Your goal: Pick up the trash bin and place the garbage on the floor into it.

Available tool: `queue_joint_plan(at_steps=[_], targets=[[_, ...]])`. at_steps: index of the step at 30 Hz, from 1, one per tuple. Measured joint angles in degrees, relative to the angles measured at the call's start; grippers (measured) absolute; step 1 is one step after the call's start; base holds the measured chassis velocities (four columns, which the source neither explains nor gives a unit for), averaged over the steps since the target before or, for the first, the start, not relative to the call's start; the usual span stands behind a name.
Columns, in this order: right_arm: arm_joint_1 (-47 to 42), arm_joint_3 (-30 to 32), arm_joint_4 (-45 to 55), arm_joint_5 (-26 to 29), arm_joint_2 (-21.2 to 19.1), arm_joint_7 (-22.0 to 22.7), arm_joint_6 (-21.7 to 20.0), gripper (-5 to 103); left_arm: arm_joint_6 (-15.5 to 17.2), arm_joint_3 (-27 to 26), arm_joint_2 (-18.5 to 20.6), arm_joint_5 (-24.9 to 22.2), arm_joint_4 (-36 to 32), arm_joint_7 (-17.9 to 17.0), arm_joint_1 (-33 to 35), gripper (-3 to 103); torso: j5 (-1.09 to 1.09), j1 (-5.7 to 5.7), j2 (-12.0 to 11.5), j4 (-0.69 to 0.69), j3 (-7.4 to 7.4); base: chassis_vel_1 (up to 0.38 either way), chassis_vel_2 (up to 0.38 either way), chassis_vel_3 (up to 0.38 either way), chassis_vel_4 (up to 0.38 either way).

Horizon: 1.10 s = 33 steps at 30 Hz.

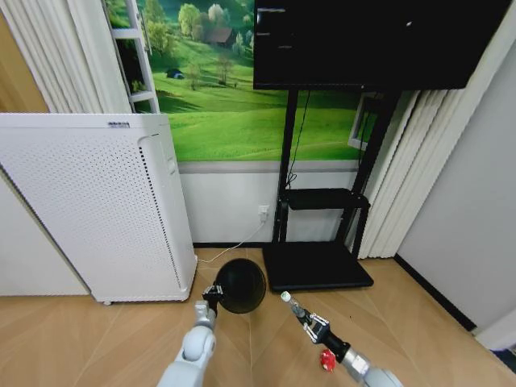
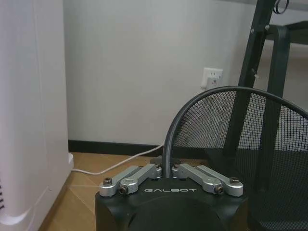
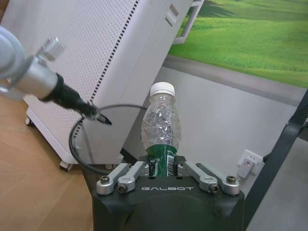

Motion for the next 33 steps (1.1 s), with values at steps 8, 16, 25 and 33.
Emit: queue_joint_plan(at_steps=[8, 16, 25, 33], targets=[[-1.11, -1.64, 4.45, 0.58, 0.43, -0.19, -0.93, 21, 0.45, 1.32, -3.78, 0.62, 4.66, -0.28, -2.91, 2, -0.01, 0.0, 0.0, 0.0, 0.0, 0.0, 0.0, 0.0, 0.0], [1.21, -5.06, 5.19, 1.54, -0.09, -0.06, -1.55, 21, 0.88, 1.95, -6.61, 2.55, 6.54, -1.07, -3.13, 2, -0.01, 0.0, 0.0, -0.01, 0.0, 0.0, 0.0, 0.0, 0.0], [5.27, -10.5, 1.66, 1.42, 1.79, 1.77, -2.94, 21, 0.98, 2.97, -7.21, 3.71, 6.59, -1.32, -1.35, 2, -0.01, 0.0, 0.0, 0.0, 0.0, 0.0, 0.0, 0.0, 0.0], [8.75, -14.77, 0.09, 1.79, 3.73, 2.75, -3.98, 21, 1.06, 3.91, -6.92, 3.78, 6.54, -1.34, -0.54, 2, -0.02, 0.0, 0.0, 0.0, 0.0, 0.0, 0.0, 0.0, 0.0]])
